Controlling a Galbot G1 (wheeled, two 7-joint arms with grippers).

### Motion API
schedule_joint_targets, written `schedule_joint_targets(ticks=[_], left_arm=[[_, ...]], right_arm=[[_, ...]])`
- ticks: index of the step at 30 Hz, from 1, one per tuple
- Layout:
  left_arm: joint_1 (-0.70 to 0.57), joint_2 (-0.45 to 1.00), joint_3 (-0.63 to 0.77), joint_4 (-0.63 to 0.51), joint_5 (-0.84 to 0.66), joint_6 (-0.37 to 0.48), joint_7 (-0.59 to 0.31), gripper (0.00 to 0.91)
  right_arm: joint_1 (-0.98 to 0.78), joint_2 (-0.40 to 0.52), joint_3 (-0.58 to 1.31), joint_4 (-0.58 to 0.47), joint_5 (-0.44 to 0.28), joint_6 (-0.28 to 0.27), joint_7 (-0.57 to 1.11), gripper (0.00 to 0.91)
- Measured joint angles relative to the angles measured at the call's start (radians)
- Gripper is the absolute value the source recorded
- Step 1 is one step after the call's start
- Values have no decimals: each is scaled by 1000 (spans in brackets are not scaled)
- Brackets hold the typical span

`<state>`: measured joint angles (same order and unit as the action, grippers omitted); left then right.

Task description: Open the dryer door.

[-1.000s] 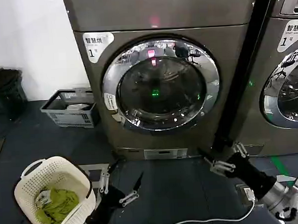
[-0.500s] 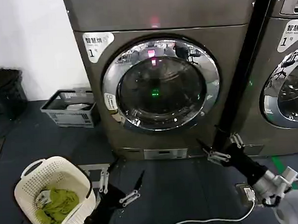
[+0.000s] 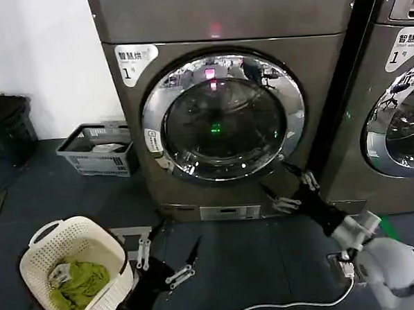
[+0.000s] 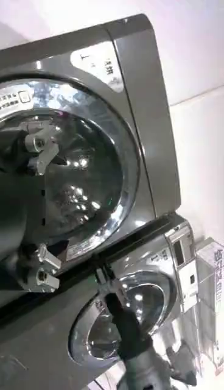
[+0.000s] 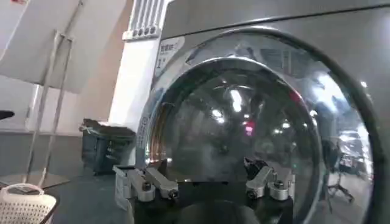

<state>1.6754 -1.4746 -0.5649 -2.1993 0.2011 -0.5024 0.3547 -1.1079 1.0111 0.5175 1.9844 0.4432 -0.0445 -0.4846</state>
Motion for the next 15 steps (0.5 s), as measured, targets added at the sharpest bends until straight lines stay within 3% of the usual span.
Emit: schedule_joint_targets(ticks=[15], left_arm=[[31, -3, -8, -15, 8, -9, -1, 907]], right_arm=[[233, 8, -213, -139, -28, 6, 31, 907]])
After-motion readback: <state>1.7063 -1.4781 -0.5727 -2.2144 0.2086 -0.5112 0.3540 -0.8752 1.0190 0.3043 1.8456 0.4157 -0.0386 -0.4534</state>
